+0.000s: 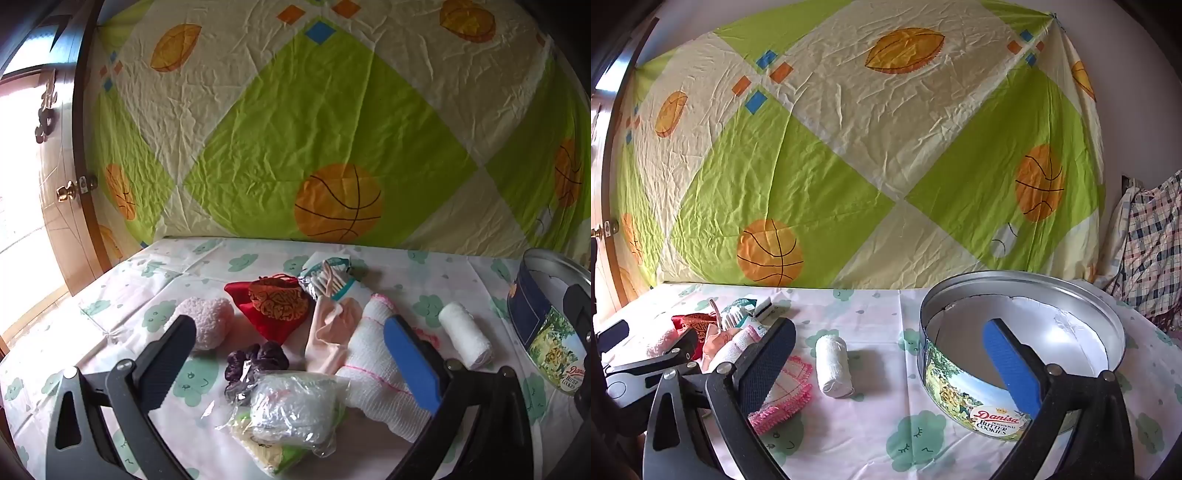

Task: Organize soft objects
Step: 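Move the right gripper toward the white gauze roll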

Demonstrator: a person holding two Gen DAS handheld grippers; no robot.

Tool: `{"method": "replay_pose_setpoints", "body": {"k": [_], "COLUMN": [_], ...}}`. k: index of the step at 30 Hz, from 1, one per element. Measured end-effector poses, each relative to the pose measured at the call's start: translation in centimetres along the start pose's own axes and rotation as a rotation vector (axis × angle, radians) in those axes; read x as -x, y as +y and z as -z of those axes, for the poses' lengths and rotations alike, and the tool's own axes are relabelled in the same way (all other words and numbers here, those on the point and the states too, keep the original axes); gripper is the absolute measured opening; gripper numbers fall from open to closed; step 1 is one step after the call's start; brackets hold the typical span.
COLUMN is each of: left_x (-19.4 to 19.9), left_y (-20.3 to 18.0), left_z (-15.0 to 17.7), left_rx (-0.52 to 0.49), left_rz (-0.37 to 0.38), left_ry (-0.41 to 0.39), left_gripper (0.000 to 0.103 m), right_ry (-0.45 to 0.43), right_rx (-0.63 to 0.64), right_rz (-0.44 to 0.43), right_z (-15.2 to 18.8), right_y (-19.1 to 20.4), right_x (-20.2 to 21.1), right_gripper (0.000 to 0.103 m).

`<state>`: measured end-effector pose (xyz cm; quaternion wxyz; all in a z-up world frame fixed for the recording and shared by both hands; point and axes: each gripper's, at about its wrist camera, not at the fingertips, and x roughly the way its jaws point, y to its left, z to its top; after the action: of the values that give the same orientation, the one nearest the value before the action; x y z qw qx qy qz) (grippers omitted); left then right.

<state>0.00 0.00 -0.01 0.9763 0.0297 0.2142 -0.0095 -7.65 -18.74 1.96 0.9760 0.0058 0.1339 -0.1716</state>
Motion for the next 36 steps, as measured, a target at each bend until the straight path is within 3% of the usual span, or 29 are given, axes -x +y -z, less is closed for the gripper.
{"method": "replay_pose_setpoints", "body": {"k": [36], "left_x": [-0.28], "left_y": [0.42], "left_z": [0.02], "left_rx": [0.035], "left_rz": [0.019], "left_ry": [0.023], "left_gripper": [0.103], "right_ry": [0.004], "right_rx": [-0.006], "right_rz": [0.0], "right_z": [-0.14], "right_y": [-0.05], "right_x": [-0.01], "right_gripper": [0.102]}}
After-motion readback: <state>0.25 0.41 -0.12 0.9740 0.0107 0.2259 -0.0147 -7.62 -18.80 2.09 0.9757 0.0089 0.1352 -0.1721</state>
